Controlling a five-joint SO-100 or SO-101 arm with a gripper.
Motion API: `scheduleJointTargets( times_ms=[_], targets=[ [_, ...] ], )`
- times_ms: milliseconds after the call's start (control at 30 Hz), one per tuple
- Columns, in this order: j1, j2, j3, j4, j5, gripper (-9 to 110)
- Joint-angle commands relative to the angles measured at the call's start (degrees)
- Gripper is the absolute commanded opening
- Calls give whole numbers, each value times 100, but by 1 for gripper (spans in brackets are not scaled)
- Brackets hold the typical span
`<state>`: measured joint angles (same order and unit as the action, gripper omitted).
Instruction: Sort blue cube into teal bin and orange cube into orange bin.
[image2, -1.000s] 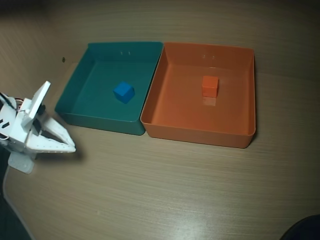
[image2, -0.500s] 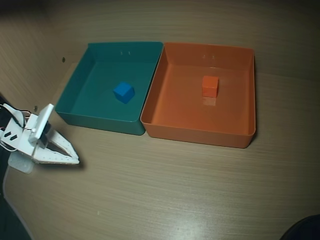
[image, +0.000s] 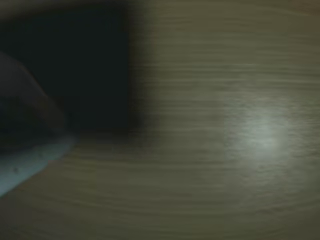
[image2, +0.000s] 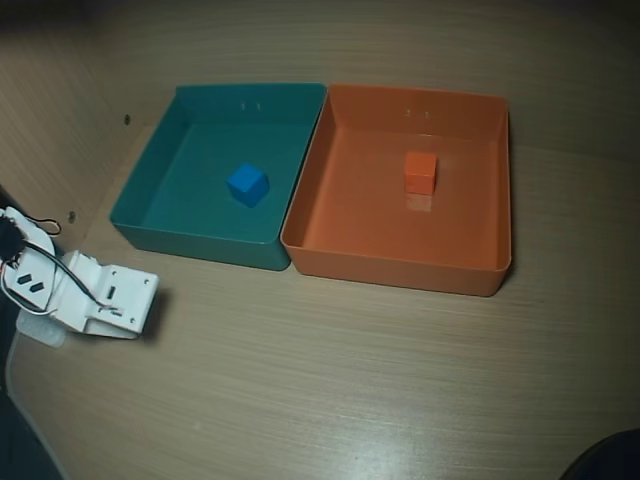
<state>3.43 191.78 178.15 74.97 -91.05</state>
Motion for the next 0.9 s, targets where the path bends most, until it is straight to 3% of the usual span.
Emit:
scheduleJointTargets(
  times_ms=[0, 867],
  targets=[
    [-9, 53, 369, 387, 35, -5],
    [-35, 44, 369, 281, 44, -5]
  ],
)
